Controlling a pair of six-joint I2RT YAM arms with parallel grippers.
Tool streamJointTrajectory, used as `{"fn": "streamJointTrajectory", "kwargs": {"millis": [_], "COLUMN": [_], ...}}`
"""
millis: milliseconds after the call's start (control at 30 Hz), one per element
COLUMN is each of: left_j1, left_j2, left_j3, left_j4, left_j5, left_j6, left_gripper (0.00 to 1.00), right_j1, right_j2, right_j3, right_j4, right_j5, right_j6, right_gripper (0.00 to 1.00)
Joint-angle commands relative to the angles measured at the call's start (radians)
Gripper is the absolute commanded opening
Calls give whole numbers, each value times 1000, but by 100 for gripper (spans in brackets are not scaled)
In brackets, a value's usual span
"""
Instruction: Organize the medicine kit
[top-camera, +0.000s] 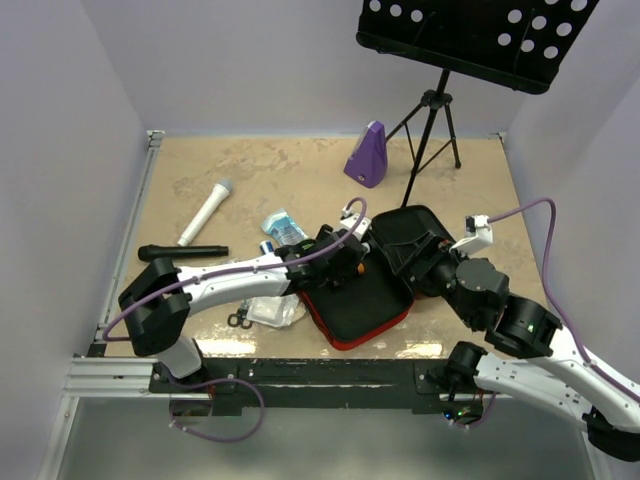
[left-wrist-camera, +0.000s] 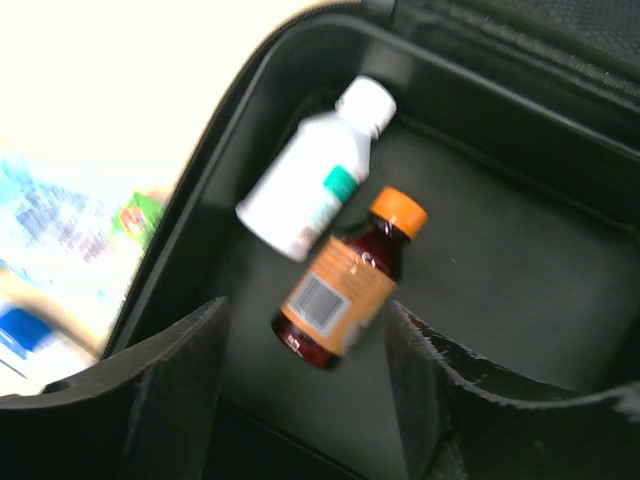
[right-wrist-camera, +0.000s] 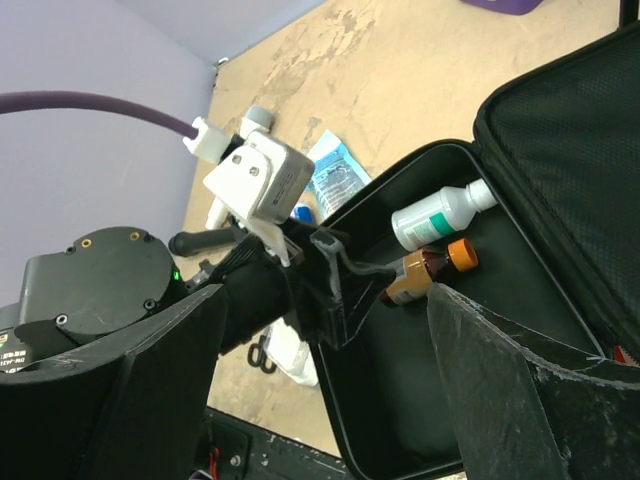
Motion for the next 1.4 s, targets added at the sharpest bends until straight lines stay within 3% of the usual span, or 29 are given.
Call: {"fn": "streamJointTrajectory", "kwargs": {"millis": [0, 433, 767, 967, 1367], "left_j1": [3, 25, 46, 49, 71], "left_j2": [-40, 87, 141, 179, 138], "left_j3": [-71, -67, -44, 4, -53], "left_j4": [-63, -34, 115, 142, 204], "left_j5": [43, 161, 247, 236, 156], "left_j6": [-221, -263, -299, -319, -461], "left_gripper": [64, 52, 42, 42, 57], "right_j1": [3, 3, 3, 3, 3], "right_j2": [-12, -37, -28, -26, -26], "right_j3": [-15, -44, -43, -38, -44], "right_j4": [52, 44, 40, 29, 30], "right_j5": [-4, -16, -25, -25, -25], "right_j6": [12, 24, 20, 24, 26], "right_gripper": [86, 86, 86, 86, 86]}}
